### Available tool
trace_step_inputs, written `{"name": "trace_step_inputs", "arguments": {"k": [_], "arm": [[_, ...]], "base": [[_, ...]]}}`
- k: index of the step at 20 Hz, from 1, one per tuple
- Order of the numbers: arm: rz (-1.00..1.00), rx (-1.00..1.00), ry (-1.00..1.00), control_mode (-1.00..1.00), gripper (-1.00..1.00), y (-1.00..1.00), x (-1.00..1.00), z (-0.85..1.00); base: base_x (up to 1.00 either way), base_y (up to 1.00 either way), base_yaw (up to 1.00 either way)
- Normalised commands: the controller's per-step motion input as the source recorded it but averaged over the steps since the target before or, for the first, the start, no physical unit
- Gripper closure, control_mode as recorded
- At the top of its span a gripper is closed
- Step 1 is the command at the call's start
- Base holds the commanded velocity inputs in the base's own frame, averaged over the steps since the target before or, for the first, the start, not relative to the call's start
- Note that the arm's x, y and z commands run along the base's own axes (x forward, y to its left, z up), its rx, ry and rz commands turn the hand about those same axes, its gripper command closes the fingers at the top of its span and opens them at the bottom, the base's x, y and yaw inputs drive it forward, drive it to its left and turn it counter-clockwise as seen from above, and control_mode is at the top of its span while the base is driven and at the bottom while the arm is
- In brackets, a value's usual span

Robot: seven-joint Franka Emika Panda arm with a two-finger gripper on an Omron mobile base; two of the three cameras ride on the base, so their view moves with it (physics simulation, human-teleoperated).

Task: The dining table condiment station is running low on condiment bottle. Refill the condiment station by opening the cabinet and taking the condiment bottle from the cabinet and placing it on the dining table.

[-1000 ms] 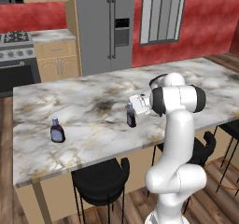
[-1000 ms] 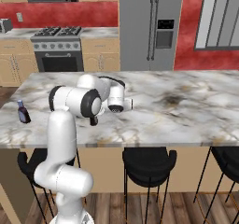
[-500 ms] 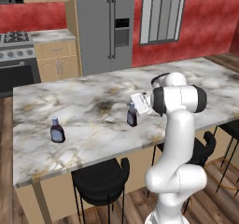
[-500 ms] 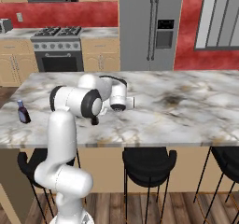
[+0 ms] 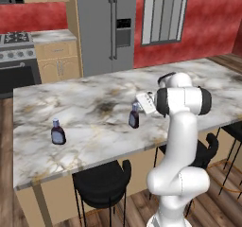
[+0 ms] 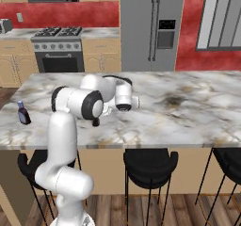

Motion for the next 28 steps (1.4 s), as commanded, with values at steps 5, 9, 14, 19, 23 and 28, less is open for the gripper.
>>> {"name": "trace_step_inputs", "arguments": {"k": [5,9,14,19,23,28], "arm": [[0.00,0.00,0.00,-1.00,-1.00,0.02,-0.12,0.70],[0.00,0.00,0.00,-1.00,-1.00,0.09,-0.38,0.76],[0.00,0.00,0.00,-1.00,-1.00,0.29,-0.73,0.79],[-0.08,-0.01,0.00,-1.00,-1.00,0.46,-0.94,0.64],[-0.21,-0.06,0.00,-1.00,-1.00,0.44,-0.98,0.54],[-0.23,-0.10,0.00,-1.00,-1.00,0.25,-1.00,0.44]], "base": [[0.00,0.00,0.00],[0.00,0.00,0.00],[0.00,0.00,0.00],[0.00,0.00,0.00],[0.00,0.00,0.00],[0.00,0.00,0.00]]}}
